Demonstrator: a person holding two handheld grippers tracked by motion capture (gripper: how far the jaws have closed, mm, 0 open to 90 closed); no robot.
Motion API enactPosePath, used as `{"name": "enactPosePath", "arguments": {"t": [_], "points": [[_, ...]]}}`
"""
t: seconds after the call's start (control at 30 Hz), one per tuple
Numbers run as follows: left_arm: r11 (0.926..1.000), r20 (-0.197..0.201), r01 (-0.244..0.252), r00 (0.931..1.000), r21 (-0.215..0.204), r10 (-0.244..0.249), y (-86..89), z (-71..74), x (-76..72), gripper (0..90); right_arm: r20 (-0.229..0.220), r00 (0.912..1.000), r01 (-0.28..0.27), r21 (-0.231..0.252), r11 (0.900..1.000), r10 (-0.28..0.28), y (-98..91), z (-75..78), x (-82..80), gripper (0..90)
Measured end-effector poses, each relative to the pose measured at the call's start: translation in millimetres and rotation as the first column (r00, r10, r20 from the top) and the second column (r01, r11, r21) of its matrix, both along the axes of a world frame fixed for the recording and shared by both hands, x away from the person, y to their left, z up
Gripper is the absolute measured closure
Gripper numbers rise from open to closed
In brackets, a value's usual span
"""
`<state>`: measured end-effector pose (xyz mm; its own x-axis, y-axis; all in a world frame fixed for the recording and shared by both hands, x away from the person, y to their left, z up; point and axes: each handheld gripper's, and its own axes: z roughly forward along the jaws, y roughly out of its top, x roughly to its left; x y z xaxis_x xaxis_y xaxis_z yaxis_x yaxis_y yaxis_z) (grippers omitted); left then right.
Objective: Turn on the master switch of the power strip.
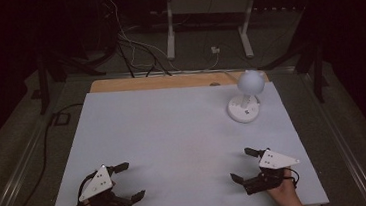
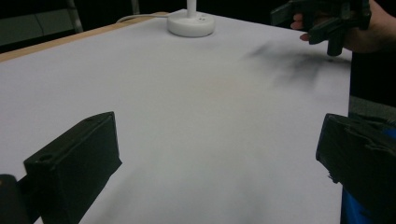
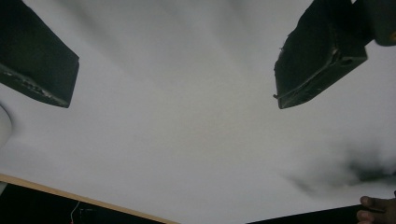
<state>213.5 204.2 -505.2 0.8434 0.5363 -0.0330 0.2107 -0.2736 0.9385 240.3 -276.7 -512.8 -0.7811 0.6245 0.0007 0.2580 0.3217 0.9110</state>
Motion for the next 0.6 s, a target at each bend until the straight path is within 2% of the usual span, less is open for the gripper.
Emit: {"name": "enactPosePath", "arguments": {"t": [0.13,0.27,0.33,0.43,0.6], "points": [[1.0,0.0,0.003,1.0,0.004,-0.003,-0.5,-0.1,-0.2,0.0,-0.013,0.9999,-0.006,0.007,1.0,0.006,0.0,1.2,-0.9,0.0],[1.0,-0.004,0.0,1.0,0.008,0.0,-0.2,-0.4,0.2,0.0,-0.013,0.9999,-0.003,-0.034,0.9994,0.002,1.1,2.3,-1.4,0.0],[1.0,-0.005,0.001,1.0,0.007,-0.001,-0.2,-0.5,0.3,0.0,-0.015,0.9999,0.0,-0.037,0.9993,-0.001,1.1,2.7,-1.5,0.0],[1.0,-0.007,0.003,1.0,0.008,-0.003,-0.6,-0.4,-0.1,0.0,-0.035,0.9994,0.002,-0.036,0.9994,-0.004,1.4,4.2,-1.7,0.0],[0.9999,-0.007,0.003,1.0,0.015,-0.003,-1.1,-0.5,-0.3,0.0,-0.082,0.9966,-0.012,-0.074,0.9972,0.006,6.8,5.8,-3.1,0.0]]}}
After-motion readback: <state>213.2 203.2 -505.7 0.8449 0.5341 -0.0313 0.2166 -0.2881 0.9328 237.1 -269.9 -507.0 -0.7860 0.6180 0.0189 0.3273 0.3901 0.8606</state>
